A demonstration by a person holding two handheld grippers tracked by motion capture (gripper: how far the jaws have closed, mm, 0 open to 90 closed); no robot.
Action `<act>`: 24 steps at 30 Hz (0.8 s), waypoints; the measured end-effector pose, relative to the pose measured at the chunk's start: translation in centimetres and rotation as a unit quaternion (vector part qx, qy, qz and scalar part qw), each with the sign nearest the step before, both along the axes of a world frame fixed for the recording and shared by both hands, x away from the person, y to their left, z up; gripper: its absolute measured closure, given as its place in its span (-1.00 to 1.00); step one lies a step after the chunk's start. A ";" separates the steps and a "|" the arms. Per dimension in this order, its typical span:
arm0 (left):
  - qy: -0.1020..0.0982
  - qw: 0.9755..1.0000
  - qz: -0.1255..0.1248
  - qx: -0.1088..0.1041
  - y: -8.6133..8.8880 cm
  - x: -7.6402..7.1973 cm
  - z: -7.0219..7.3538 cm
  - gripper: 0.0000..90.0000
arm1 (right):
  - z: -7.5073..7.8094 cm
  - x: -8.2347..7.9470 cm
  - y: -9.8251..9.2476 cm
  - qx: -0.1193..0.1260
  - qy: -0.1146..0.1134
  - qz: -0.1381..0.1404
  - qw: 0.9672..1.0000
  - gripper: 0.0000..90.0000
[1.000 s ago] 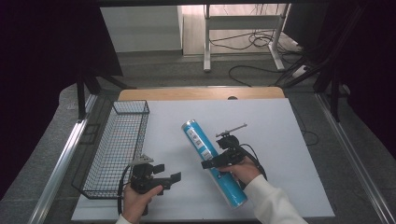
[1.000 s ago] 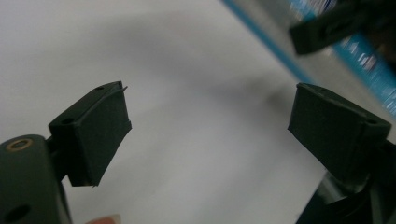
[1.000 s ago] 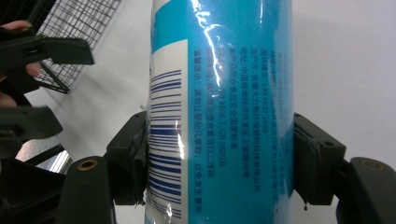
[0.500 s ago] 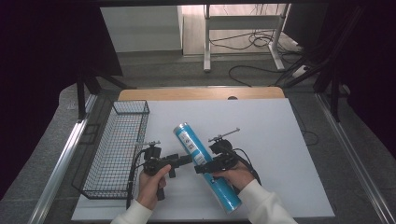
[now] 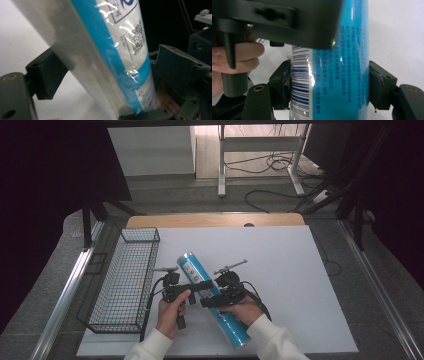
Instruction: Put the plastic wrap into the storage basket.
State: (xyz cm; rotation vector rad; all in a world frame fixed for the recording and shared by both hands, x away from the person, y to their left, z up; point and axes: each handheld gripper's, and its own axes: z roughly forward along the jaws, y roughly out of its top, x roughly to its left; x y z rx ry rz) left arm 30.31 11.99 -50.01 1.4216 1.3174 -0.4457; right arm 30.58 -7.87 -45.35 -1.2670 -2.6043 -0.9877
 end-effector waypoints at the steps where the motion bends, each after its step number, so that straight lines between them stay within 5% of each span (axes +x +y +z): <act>1: 0.003 1.000 0.000 -0.001 0.0 0.0 -0.1 -0.64 | 0.0 0.0 0.1 -0.002 -0.004 0.001 1.000 -0.30; 17: 0.020 0.998 0.003 -0.053 1.4 0.7 0.8 -0.33 | 0.8 0.0 1.2 -0.021 -0.029 0.007 0.999 -0.30; 24: -0.004 0.998 -0.012 -0.054 2.0 1.1 2.5 -0.30 | 2.2 0.3 1.0 0.019 -0.023 0.014 0.999 -0.41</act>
